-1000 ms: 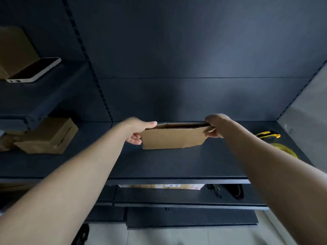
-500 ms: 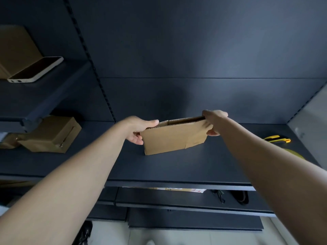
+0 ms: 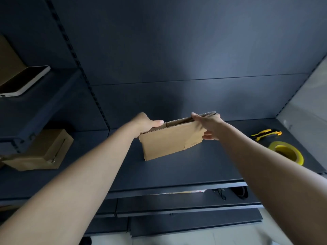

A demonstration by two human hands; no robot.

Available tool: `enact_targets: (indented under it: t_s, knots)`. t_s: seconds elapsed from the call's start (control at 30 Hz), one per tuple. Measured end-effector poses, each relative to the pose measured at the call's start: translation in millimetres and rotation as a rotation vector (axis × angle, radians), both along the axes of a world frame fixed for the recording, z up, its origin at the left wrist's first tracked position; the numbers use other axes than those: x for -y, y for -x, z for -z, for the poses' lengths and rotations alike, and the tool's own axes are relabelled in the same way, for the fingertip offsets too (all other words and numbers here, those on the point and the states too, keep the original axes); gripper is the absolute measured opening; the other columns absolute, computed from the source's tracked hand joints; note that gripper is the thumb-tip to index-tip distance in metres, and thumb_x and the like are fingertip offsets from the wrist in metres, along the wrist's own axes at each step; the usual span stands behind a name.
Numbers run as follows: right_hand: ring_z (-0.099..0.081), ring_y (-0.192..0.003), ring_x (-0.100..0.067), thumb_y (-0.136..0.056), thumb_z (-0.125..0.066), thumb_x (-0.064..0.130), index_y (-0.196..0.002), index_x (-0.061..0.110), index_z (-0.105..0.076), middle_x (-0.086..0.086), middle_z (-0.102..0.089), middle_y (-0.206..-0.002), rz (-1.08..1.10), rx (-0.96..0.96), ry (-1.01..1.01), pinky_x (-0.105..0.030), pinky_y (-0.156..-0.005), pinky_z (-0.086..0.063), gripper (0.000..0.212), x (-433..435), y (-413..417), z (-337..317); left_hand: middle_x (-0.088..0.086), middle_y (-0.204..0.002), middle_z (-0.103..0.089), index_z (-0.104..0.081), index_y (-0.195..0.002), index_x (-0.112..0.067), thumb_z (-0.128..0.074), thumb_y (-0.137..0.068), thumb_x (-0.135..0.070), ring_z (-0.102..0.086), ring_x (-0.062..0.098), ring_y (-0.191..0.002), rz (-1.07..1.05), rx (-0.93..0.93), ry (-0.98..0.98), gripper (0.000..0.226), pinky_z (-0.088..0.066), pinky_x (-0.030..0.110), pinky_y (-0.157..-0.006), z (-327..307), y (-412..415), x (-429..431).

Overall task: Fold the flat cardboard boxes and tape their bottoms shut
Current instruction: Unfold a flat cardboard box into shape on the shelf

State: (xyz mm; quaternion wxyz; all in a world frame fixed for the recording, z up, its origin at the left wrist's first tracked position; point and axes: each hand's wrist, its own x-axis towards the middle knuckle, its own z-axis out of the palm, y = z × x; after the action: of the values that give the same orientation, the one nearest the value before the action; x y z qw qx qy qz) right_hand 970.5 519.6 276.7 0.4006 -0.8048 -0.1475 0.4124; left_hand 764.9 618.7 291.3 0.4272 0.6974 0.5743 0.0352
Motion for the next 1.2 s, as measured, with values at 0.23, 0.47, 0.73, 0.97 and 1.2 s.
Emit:
enact_targets:
  t_s: [0.23, 0.47, 0.73, 0.97, 1.2]
  knots:
    - [-0.054, -0.115, -0.032, -0.071, -0.077, 0.054, -0.137, 0.014, -0.034, -0.007, -0.045, -0.138, -0.034, -0.004, 0.017, -0.04, -0.079, -0.054, 0.088, 5, -3, -1, 0.002, -0.072, -0.062, -0.069, -0.088, -0.008, -0.069, -0.077, -0.057, -0.058, 0.018, -0.058, 0.182, -0.039, 0.038, 0.05, -0.053, 0.028, -0.064, -3, 1, 1]
    - [-0.056, -0.11, -0.03, -0.07, -0.081, 0.043, -0.134, 0.018, -0.04, -0.003, -0.049, -0.134, -0.048, -0.05, 0.02, -0.039, -0.078, -0.054, 0.08, 3, -1, -3, 0.0, -0.052, -0.021, -0.023, -0.052, -0.018, -0.062, -0.087, -0.041, -0.02, 0.019, -0.052, 0.175, -0.011, -0.169, 0.058, -0.017, 0.029, -0.056, -3, -6, 3]
    - [-0.049, -0.069, -0.014, -0.09, -0.051, -0.001, -0.126, 0.012, -0.047, 0.0, -0.049, -0.087, -0.199, 0.048, 0.016, -0.035, -0.088, -0.05, 0.038, 6, 8, -16, 0.001, -0.051, -0.031, -0.028, -0.053, -0.013, -0.052, -0.095, -0.036, -0.033, 0.02, -0.046, 0.012, -0.116, -0.379, 0.054, -0.022, 0.027, -0.045, -7, -7, 4]
    - [-0.059, -0.064, -0.017, -0.087, -0.037, -0.011, -0.117, 0.004, -0.06, -0.007, -0.06, -0.075, -0.339, 0.168, 0.101, -0.027, -0.062, -0.053, 0.041, 13, 10, -24, 0.011, -0.085, -0.062, -0.051, -0.08, -0.005, -0.048, -0.098, -0.028, -0.065, 0.03, -0.065, -0.133, -0.065, -0.337, 0.03, -0.034, 0.025, -0.04, -8, -9, 3]
    - [-0.063, -0.074, -0.019, -0.084, -0.045, -0.013, -0.113, 0.002, -0.063, -0.012, -0.065, -0.091, -0.487, 0.237, 0.226, -0.028, -0.064, -0.055, 0.037, 20, 8, -30, 0.01, -0.098, -0.062, -0.055, -0.09, -0.003, -0.06, -0.093, -0.021, -0.069, 0.035, -0.083, -0.315, 0.05, -0.291, 0.019, -0.055, 0.033, -0.054, -6, -5, 4]
